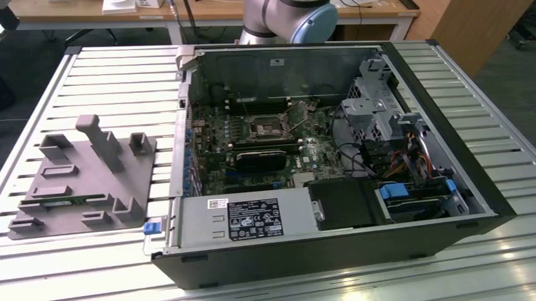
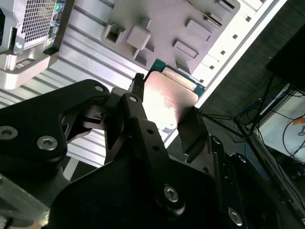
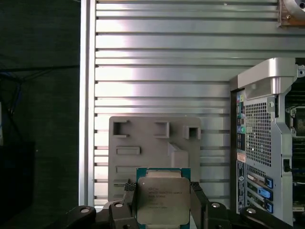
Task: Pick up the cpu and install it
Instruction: 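Pick up the cpu and move it towards the insertion slot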
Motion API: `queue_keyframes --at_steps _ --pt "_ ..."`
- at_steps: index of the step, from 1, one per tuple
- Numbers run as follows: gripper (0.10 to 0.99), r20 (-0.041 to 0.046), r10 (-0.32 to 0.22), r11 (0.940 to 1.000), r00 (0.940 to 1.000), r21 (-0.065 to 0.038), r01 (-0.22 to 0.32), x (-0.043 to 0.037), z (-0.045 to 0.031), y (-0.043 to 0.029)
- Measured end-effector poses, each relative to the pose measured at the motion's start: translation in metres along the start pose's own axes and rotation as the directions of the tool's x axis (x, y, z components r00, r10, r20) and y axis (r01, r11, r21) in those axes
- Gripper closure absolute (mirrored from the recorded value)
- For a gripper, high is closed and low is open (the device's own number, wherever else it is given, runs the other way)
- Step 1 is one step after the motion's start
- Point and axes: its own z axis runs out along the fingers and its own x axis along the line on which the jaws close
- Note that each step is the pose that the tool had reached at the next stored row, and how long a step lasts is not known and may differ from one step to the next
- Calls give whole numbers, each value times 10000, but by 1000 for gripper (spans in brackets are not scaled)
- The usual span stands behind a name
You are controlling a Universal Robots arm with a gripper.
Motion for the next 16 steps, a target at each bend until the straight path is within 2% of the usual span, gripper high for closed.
queue_keyframes --at_steps 8,16 --pt "553 1 1 10000 10000 -1 -1 -223 6 4" --pt "553 -1 1 10000 10000 0 -1 -506 12 9"
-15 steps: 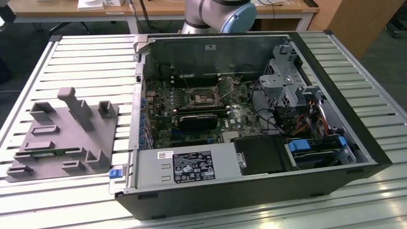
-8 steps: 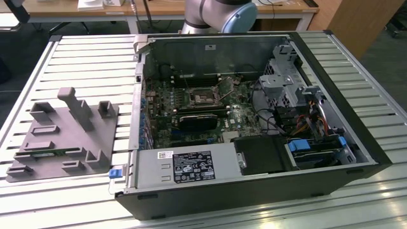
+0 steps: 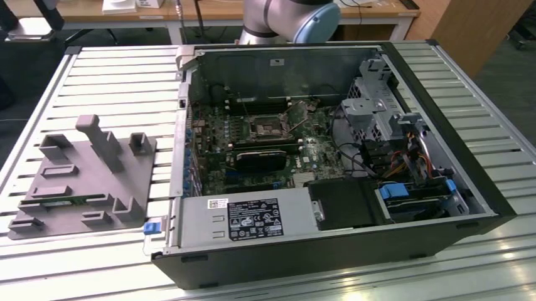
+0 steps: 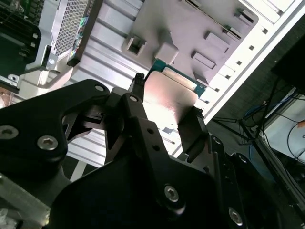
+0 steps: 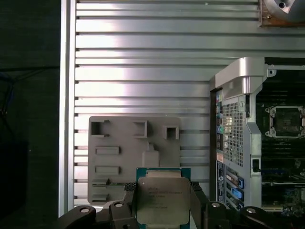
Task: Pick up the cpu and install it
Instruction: 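Pick up the cpu and move it towards the insertion slot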
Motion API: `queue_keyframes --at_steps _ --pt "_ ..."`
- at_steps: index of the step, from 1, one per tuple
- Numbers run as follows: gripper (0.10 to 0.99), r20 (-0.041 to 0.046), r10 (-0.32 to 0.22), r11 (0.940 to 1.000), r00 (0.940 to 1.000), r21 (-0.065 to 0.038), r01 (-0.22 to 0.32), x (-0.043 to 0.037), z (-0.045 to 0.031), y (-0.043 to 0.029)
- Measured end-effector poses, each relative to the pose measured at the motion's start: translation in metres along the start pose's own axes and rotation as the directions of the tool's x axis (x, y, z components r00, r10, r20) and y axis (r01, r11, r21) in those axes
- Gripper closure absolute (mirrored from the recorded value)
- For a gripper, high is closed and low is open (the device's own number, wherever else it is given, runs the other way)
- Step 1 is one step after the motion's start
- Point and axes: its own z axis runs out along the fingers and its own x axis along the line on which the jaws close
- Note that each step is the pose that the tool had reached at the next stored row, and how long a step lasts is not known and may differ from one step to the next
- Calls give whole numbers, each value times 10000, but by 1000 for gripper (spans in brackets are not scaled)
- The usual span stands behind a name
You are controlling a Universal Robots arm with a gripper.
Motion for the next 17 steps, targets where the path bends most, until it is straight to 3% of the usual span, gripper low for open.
queue_keyframes --at_steps 9,17 --pt "553 1 -1 10000 10000 0 1 -181 7 2" --pt "553 3 -1 10000 10000 -1 1 -227 13 3"
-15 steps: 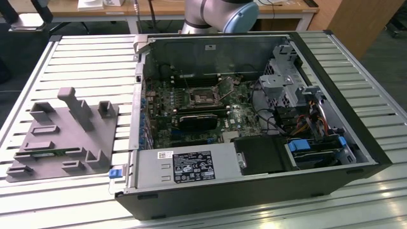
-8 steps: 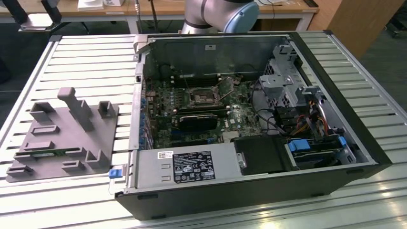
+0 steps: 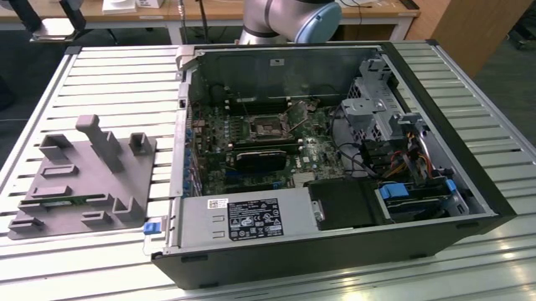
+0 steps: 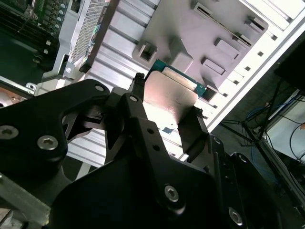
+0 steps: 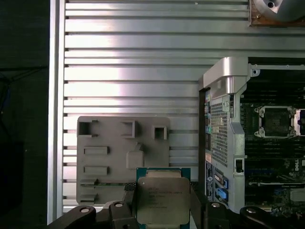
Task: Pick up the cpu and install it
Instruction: 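Pick up the cpu and move it towards the insertion slot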
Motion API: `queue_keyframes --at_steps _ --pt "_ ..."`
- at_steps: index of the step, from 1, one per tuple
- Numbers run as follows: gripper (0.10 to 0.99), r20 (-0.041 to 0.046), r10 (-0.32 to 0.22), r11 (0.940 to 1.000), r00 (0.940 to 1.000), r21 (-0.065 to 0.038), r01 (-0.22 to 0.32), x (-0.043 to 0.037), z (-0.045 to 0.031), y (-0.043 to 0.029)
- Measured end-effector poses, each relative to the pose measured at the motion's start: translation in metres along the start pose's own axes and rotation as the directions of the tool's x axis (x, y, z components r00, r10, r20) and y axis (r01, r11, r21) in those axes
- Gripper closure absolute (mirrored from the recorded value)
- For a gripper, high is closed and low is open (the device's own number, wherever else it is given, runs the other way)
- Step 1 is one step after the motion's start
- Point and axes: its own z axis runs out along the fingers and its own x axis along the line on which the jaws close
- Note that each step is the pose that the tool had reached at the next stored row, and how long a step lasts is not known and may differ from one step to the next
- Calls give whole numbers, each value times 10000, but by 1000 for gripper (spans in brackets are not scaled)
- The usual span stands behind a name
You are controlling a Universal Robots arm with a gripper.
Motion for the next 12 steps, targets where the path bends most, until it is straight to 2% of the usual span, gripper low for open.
queue_keyframes --at_steps 12 --pt "553 1 -1 10000 10000 0 1 -48 6 1"
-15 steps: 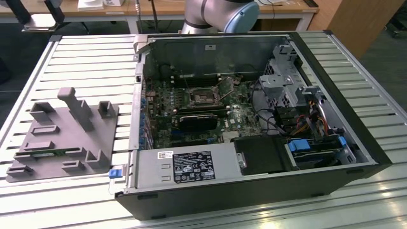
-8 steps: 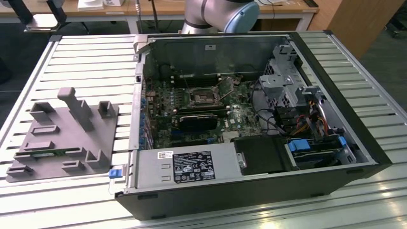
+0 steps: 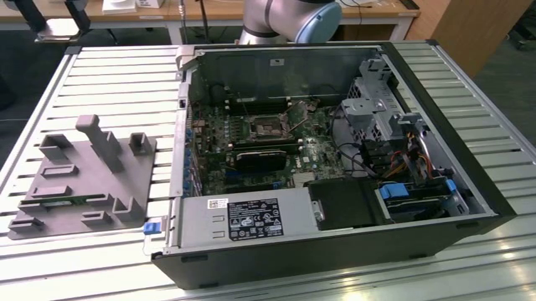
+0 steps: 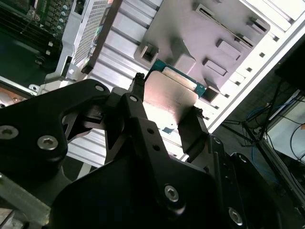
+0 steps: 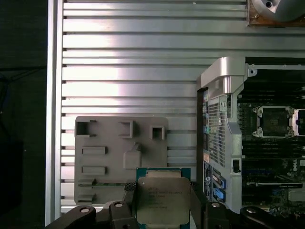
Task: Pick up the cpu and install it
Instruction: 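Pick up the cpu and move it towards the insertion slot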
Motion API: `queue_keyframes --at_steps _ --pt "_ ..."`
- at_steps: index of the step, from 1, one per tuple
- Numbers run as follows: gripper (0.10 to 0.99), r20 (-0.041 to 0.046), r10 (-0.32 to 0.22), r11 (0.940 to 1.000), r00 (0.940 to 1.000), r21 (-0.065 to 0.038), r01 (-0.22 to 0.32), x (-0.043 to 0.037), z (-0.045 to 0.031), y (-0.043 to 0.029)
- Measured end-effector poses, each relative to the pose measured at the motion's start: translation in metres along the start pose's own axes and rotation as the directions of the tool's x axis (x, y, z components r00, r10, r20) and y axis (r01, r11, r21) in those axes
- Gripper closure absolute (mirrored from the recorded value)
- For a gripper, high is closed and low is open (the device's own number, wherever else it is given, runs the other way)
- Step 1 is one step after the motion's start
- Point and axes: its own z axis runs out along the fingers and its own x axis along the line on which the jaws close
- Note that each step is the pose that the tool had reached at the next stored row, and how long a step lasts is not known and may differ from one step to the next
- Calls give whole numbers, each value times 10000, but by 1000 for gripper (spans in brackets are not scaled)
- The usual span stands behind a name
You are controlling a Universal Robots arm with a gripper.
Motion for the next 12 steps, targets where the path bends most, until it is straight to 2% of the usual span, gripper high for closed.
queue_keyframes --at_steps 12 --pt "553 0 0 10000 10000 1 0 -49 5 0"
